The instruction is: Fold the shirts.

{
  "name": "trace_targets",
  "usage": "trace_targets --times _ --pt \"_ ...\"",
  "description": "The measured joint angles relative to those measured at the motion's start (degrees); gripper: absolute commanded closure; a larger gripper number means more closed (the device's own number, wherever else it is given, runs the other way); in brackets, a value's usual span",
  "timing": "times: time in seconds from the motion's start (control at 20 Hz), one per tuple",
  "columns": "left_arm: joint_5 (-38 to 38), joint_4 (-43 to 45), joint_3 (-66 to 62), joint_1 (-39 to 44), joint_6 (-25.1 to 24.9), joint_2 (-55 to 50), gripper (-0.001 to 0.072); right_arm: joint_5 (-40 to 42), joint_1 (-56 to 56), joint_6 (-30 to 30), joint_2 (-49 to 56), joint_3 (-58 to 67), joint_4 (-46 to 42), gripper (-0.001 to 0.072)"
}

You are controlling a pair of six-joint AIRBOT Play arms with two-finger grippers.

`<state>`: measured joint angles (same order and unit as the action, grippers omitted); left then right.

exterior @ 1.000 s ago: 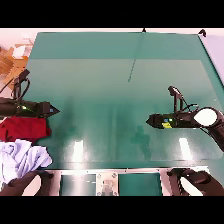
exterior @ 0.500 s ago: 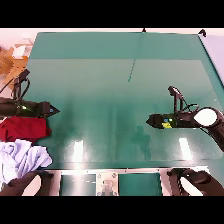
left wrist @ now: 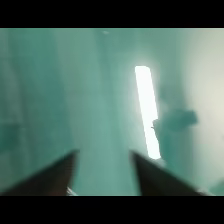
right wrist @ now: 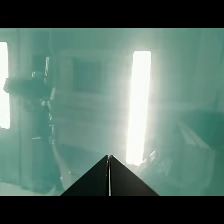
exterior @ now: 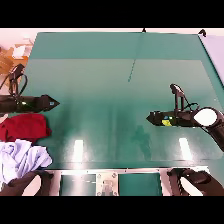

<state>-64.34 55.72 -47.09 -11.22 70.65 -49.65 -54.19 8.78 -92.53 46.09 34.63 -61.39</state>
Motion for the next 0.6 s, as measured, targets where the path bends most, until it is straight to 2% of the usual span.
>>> trace_targets --times 0.05,0.25,0.4,0.55,0.6 --pt "2.8 6.1 0.0 -0.1 2.7 0.0 -0.0013 0.2 0.0 0.0 0.0 0.0 0.2 0.0697" --pt "7.9 30.4 0.0 -4.9 14.8 -3.2 -0.0013 0.9 0.0 0.0 0.0 0.0 0.7 0.0697" --pt "7.1 39.1 0.0 -11.0 18.8 -8.6 -0.0013 0.9 0.0 0.0 0.0 0.0 0.8 0.0695" --pt "6.6 42.7 0.0 -14.1 20.6 -14.4 -0.0011 1.1 0.0 0.0 0.0 0.0 0.9 0.0678" --pt "6.6 43.5 0.0 -14.6 20.9 -16.2 0.0073 1.1 0.0 0.0 0.0 0.0 0.9 0.0679"
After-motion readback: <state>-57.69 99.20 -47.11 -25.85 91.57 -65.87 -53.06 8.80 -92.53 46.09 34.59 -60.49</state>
